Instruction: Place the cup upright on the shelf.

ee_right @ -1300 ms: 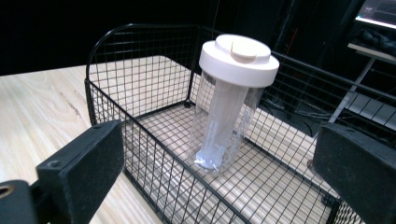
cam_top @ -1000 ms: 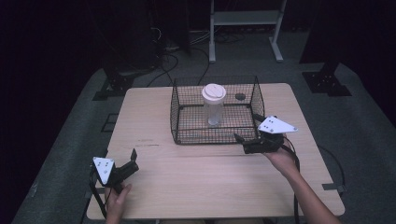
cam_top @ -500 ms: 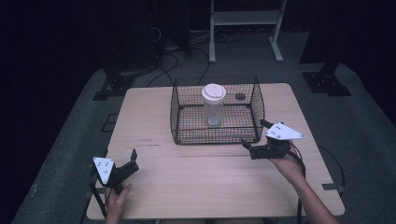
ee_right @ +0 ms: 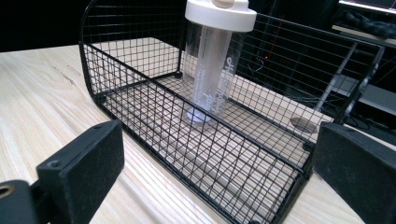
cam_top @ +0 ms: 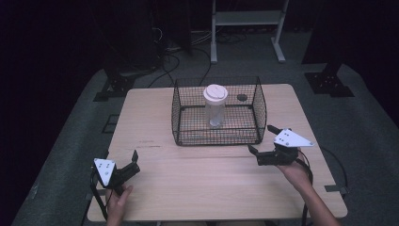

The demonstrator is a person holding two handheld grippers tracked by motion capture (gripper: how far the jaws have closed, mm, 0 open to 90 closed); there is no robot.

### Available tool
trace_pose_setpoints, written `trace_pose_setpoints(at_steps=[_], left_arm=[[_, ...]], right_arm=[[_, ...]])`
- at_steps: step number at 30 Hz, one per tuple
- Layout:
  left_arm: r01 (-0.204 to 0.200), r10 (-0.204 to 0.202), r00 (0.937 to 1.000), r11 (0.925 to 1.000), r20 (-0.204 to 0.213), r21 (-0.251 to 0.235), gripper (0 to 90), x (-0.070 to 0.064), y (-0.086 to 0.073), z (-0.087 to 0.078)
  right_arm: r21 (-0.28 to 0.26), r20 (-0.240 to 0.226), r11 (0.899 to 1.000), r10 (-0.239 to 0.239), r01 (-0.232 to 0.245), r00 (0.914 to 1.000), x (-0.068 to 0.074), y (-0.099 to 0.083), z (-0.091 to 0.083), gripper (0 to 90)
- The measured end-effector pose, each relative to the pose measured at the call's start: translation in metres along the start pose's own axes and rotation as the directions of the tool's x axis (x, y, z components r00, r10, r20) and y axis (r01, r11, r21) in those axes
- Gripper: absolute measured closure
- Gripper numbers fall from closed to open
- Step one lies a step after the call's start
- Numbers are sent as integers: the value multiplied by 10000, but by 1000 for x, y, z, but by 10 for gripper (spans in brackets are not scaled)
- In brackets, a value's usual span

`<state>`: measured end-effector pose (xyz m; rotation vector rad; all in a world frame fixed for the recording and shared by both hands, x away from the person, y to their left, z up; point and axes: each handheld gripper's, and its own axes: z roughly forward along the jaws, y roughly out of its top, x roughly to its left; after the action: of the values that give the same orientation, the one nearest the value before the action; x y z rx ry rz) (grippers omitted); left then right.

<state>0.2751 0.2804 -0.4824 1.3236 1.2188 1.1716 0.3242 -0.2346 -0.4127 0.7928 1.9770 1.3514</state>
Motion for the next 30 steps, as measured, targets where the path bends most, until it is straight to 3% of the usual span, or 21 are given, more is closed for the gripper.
trace_pose_setpoints(at_steps=[16,30], left_arm=[[-16,16,10000,10000,-9,-2,0,0,0,0],[-22,22,10000,10000,-21,5,0,0,0,0]], right_arm=[[33,322,9999,105,-106,9994,-5,-18,-15,17],[70,608,9986,516,-521,9968,-9,-38,-29,17]])
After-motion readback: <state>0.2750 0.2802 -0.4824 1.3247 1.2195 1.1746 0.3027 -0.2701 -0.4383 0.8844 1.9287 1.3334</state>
